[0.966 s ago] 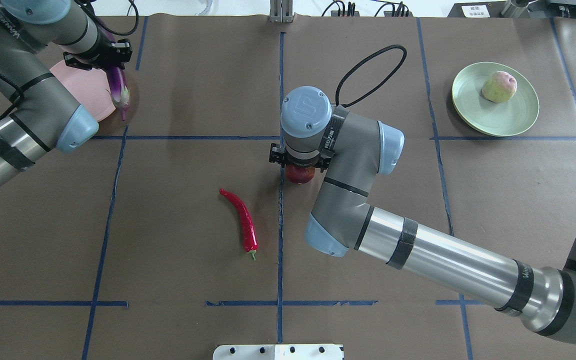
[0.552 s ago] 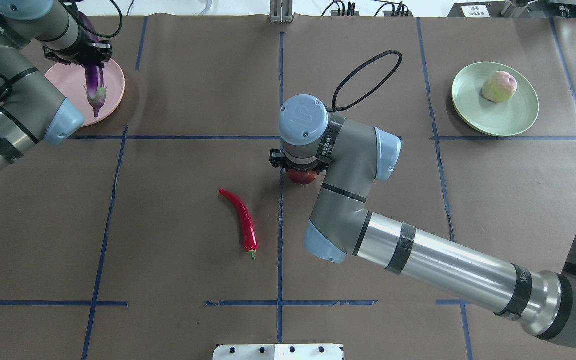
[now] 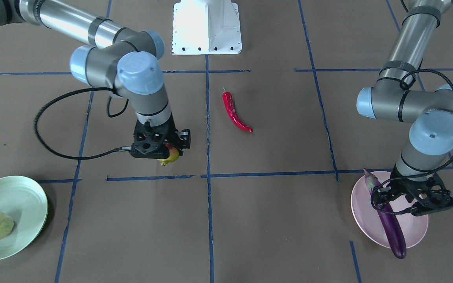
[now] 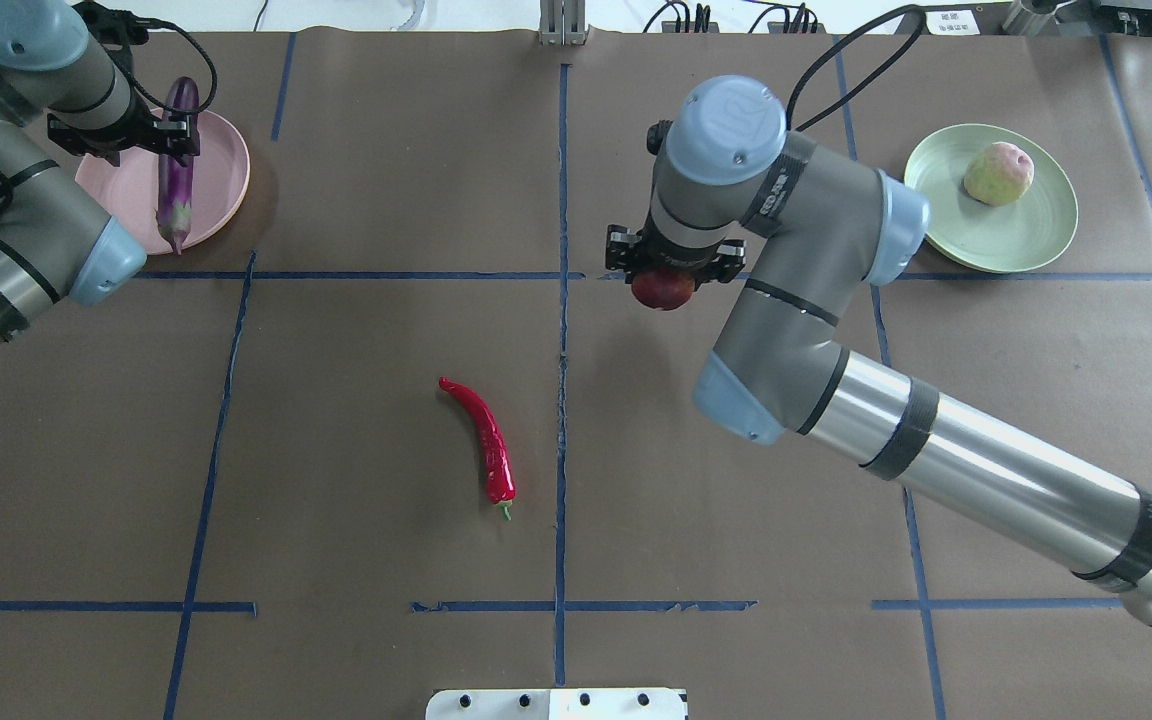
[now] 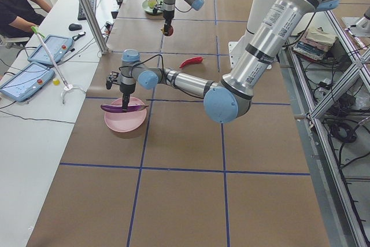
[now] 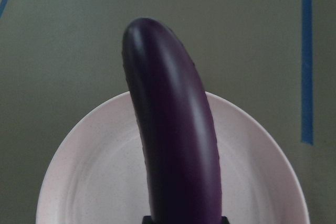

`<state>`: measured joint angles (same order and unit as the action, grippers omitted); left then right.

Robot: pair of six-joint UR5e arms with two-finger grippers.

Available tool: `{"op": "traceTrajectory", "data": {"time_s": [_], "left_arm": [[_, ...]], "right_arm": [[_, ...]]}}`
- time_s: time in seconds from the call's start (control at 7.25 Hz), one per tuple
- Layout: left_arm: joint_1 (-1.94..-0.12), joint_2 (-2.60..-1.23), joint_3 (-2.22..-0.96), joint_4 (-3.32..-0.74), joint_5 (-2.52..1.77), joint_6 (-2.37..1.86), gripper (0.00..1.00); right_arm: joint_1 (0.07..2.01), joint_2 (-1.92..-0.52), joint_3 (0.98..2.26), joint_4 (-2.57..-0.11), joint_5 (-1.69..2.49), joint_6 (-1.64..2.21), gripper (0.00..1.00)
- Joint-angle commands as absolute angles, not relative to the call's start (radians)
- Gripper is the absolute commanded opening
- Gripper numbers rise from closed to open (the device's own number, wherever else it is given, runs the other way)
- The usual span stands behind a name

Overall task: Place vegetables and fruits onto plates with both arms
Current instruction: 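Lower the eggplant onto the pink plate while the right gripper lifts the pomegranate, then release the eggplant while the right gripper sets the pomegranate on the green plate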

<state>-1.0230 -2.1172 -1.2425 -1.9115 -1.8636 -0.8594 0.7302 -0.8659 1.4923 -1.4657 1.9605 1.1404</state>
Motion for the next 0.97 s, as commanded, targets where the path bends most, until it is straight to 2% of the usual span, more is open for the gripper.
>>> {"op": "traceTrajectory", "data": {"time_s": [0.0, 0.55, 0.69, 0.83], "left_arm": [[-0.976, -2.111, -1.32, -1.911, -1.885, -0.958, 1.0], [-0.815, -2.123, -1.442, -1.911, -1.914, -1.29, 1.0], [-0.752, -2.125, -1.507, -1.904, -1.913, -1.33, 1.0], [-0.706, -2.131, -1.555, -1.896, -1.913, -1.454, 1.0]], "right_arm": [[0.888, -0.995, 1.499, -1.457, 2.014, 0.815, 0.01], [1.072, -1.066, 1.324, -1.456, 2.013, 0.387, 0.03], [1.087, -1.074, 1.3, -1.457, 2.011, 0.341, 0.08], [1.094, -1.109, 1.295, -1.448, 2.005, 0.341, 0.19]]}}
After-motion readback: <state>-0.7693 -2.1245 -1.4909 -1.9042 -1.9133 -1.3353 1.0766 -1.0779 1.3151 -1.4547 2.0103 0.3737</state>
